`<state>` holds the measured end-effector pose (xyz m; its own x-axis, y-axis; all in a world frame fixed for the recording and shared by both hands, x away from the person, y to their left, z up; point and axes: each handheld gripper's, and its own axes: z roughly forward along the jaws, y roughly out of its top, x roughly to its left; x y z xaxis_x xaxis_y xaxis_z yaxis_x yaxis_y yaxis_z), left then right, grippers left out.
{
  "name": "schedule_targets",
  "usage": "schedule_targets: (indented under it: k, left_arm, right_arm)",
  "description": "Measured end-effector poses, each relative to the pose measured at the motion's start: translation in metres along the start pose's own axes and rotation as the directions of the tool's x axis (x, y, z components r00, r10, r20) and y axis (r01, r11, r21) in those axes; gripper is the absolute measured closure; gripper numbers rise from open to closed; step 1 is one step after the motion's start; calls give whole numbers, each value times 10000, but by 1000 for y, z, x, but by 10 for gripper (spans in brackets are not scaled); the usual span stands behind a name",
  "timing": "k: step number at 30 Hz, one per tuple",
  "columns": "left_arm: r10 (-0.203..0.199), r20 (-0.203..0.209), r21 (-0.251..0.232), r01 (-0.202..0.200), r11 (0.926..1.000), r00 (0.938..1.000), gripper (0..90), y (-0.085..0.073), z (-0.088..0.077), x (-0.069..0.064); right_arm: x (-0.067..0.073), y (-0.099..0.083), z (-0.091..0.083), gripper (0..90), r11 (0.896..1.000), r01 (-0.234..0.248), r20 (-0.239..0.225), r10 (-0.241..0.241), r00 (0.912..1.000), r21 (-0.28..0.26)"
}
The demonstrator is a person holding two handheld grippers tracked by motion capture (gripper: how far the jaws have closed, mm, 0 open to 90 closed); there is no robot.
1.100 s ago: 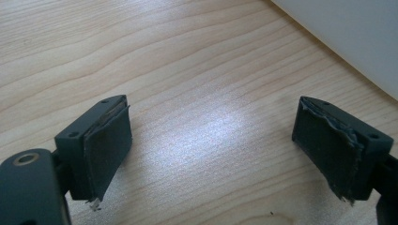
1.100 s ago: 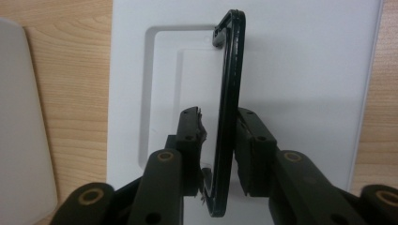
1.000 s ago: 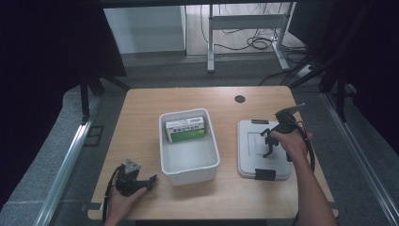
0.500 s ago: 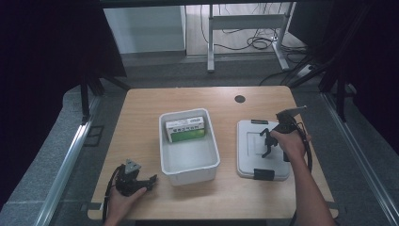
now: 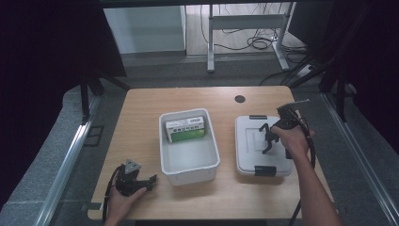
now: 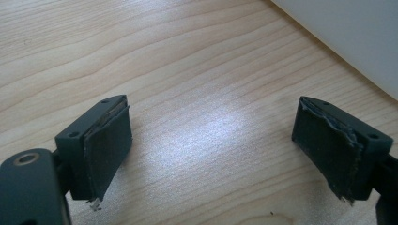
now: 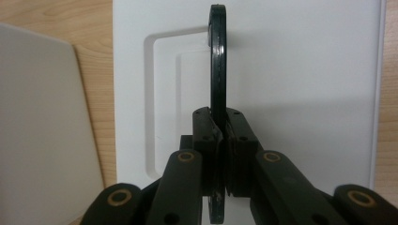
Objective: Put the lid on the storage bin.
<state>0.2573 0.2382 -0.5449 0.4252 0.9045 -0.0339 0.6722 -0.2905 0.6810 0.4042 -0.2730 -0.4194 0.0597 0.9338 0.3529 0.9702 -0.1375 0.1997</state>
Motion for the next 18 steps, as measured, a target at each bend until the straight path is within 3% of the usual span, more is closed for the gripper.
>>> schedule_targets:
  k: [18]
  left_arm:
    - [1,-5,0,-1,10000,10000,122,0,0,0]
  right_arm:
    - [10,-8,-34,850,9975,322,-596,-360,9976,-626]
